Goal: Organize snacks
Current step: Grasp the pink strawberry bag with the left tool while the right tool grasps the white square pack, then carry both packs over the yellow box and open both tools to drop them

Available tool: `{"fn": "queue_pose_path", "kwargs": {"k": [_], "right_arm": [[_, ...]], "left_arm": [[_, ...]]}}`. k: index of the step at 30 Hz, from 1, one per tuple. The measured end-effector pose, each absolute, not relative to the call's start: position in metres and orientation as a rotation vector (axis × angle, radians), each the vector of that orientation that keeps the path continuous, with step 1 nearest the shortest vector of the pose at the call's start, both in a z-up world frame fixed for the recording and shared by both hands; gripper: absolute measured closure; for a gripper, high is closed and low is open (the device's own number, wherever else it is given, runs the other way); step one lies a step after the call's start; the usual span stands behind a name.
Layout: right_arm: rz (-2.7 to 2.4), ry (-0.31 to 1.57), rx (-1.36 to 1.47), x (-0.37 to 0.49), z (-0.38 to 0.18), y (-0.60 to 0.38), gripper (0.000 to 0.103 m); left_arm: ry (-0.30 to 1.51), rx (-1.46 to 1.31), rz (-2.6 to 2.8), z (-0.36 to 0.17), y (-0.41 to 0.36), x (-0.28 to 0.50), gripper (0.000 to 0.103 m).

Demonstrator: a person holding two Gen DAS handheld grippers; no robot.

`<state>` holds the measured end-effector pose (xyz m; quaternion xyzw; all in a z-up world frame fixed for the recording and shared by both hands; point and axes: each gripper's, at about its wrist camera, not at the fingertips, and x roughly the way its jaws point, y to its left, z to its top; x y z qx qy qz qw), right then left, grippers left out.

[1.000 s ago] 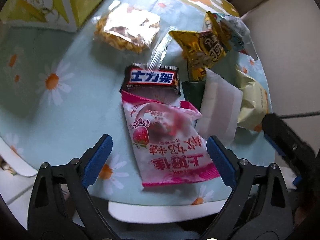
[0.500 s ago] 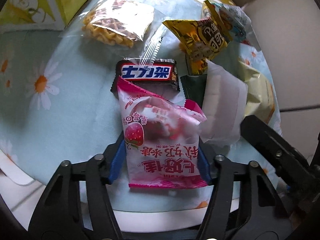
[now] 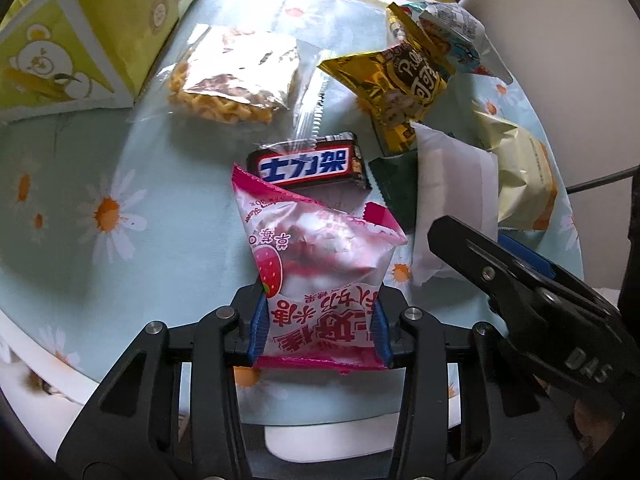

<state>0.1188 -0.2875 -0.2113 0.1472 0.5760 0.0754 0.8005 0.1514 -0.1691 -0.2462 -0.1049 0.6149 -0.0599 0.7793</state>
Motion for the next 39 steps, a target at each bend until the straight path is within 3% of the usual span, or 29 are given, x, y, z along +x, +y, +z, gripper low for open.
{"fn": "queue_pose_path", "kwargs": {"k": [5, 13, 29, 39], "right_arm": [[0.14, 1.226, 0.27, 0.125, -0.217, -0.282, 0.02], [0.094, 1.205, 0.137, 0.13, -0.229, -0.276, 0.042], [0.139, 1.186, 0.191, 0.113, -0.216, -0.281, 0.045], [0.241, 1.077, 0.199, 0.112, -0.145, -0.276, 0.045]], "left_arm": [[1.33, -0.225, -0.122, -0.247, -0.169, 0.15, 0.065], [1.329, -0.229, -0.118, -0.248, -0.171, 0.152, 0.065], [1.317, -0.246, -0.115, -0.243, -0.169, 0.149, 0.066], [1.177, -0.29, -0.106, -0.171, -0.148, 0.146, 0.066]]}}
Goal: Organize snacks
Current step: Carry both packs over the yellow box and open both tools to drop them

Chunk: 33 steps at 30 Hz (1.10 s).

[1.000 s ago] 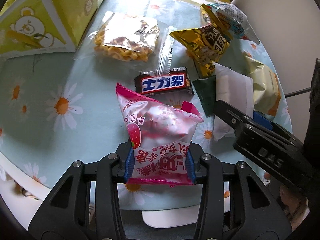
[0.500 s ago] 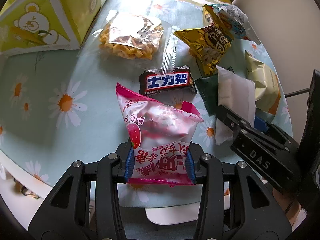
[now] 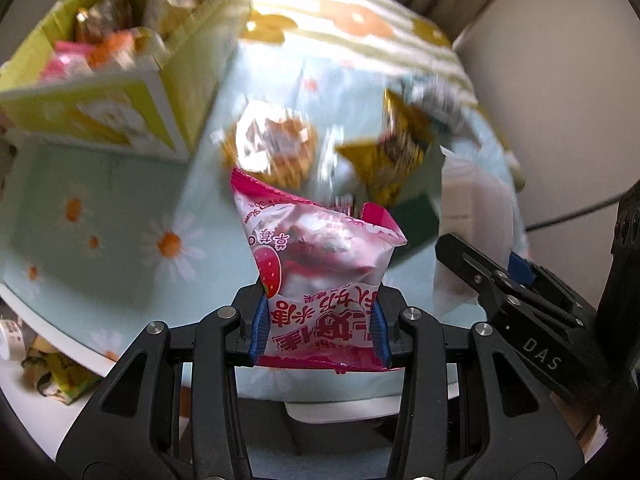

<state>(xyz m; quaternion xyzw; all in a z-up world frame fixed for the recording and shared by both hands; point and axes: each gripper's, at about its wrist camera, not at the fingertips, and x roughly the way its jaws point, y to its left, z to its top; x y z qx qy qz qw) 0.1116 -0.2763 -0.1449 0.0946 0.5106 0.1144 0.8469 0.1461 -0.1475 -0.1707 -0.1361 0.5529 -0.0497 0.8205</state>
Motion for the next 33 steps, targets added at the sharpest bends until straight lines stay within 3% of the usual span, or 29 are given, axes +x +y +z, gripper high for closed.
{"fn": "queue_pose_path", "kwargs": {"k": [9, 16, 25, 33], "right_arm": [[0.342, 0.959, 0.136, 0.137, -0.075, -0.23, 0.045], [0.386, 0.903, 0.131, 0.17, -0.047, -0.16, 0.045], [0.375, 0.915, 0.183, 0.217, -0.05, -0.058, 0.045], [0.258, 0.964, 0.238, 0.231, -0.068, -0.018, 0.045]], "left_arm": [[0.996, -0.35, -0.057, -0.098, -0.074, 0.172, 0.066], [0.913, -0.356, -0.023, -0.072, 0.016, 0.206, 0.066], [0.971, -0.3, -0.026, -0.081, 0.129, 0.261, 0.066], [1.079, -0.199, -0.133, -0.118, 0.169, 0.298, 0.066]]}}
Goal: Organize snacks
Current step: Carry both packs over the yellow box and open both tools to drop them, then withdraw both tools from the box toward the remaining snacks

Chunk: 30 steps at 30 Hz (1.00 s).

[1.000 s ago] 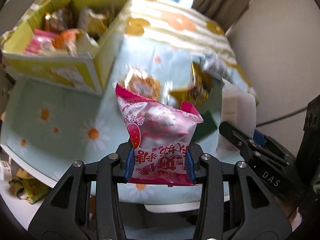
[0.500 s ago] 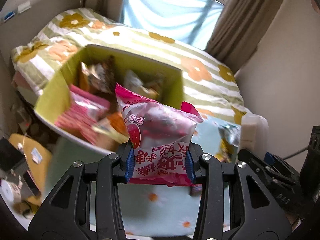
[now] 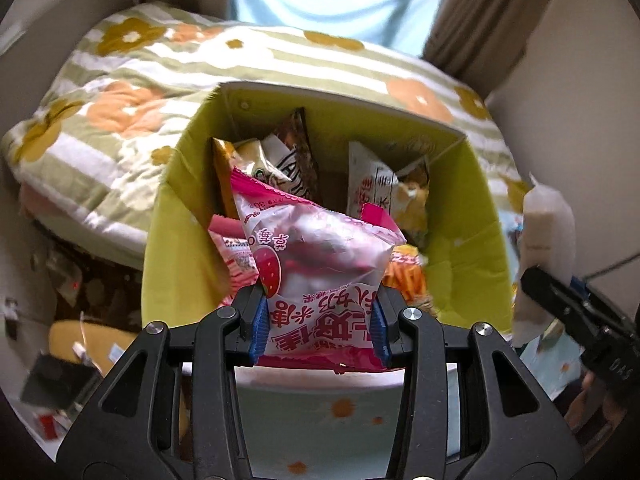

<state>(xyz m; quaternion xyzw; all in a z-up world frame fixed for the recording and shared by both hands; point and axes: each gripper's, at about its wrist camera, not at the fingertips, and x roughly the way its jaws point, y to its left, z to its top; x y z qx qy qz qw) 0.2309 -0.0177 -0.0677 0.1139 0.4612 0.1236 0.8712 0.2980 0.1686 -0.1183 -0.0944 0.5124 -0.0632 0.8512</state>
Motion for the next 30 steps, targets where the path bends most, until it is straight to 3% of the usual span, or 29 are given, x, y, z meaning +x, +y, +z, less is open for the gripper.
{"fn": "queue_pose_path", "kwargs": {"k": [3, 5, 8, 21, 23, 25, 30], "right_arm": [[0.218, 0.973, 0.239, 0.233, -0.071, -0.014, 0.045], [0.196, 0.977, 0.234, 0.234, -0.072, -0.011, 0.045], [0.182, 0.988, 0.24, 0.238, -0.076, -0.008, 0.045], [0.182, 1.023, 0.155, 0.243, -0.094, 0.002, 0.043], [0.176, 1.049, 0.151, 0.247, -0.1, 0.002, 0.033], [0.155, 1.028, 0.146, 0.243, -0.1, 0.001, 0.01], [0.126, 0.986, 0.123, 0.234, -0.096, -0.001, 0.008]], "left_arm": [[1.093, -0.162, -0.151, -0.125, 0.171, 0.305, 0.065], [1.11, -0.153, -0.165, -0.131, 0.174, 0.308, 0.058], [1.116, -0.162, -0.174, -0.135, 0.181, 0.309, 0.001], [1.096, -0.193, -0.166, -0.131, 0.207, 0.287, 0.0], [1.096, -0.201, -0.167, -0.13, 0.207, 0.285, 0.0], [1.098, -0.204, -0.168, -0.132, 0.208, 0.283, 0.0], [1.11, -0.204, -0.179, -0.138, 0.204, 0.285, 0.0]]}}
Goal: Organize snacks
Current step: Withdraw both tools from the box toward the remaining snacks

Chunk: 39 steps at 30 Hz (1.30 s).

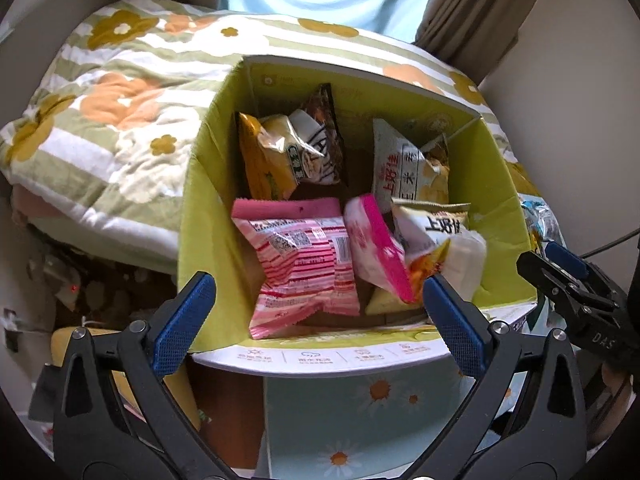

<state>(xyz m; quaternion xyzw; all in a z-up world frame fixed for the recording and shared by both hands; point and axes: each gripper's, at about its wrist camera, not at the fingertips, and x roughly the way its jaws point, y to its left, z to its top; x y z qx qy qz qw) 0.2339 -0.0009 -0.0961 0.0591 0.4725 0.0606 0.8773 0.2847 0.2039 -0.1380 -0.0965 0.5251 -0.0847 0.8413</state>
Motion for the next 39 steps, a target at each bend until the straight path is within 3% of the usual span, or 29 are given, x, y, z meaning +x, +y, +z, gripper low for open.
{"fn": "queue_pose_path", "kwargs": {"k": [25, 39], "right_arm": [[0.098, 0.986, 0.157, 0.206, -0.079, -0.02, 0.008], [0.094, 0.884, 0.15, 0.174, -0.046, -0.124, 0.008]], "left_arm": [[1.053, -0.18, -0.257, -0.129, 0.165, 0.281, 0.0], [0.981, -0.166, -0.257, -0.098, 0.06, 0.246, 0.0]]}}
